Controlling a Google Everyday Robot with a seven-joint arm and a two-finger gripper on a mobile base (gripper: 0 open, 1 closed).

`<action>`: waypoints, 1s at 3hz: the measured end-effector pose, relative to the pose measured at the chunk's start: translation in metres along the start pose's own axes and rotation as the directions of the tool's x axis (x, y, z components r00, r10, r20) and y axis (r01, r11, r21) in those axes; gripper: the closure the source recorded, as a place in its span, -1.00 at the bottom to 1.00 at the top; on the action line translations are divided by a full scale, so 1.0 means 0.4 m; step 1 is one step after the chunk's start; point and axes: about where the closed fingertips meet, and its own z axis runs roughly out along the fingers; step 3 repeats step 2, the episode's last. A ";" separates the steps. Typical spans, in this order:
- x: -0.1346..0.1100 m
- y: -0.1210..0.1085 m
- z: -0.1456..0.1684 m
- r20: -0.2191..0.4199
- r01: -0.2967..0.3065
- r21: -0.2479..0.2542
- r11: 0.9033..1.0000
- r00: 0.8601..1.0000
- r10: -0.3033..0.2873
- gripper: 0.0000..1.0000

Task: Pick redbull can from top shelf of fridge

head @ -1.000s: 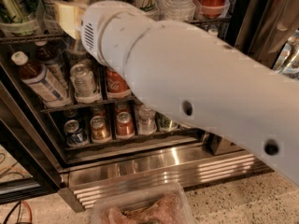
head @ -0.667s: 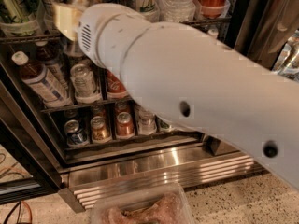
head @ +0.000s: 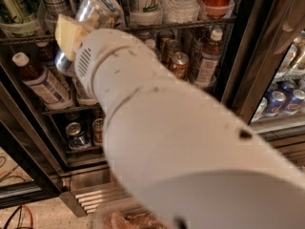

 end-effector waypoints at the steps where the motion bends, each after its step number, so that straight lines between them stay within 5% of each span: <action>1: 0.078 -0.003 -0.084 -0.002 -0.166 0.077 0.983 0.986 0.167 1.00; 3: 0.078 -0.003 -0.084 -0.002 -0.166 0.077 0.983 0.986 0.167 1.00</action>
Offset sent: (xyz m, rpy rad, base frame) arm -0.1210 -0.0359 -0.1061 0.2960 0.4020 -0.2915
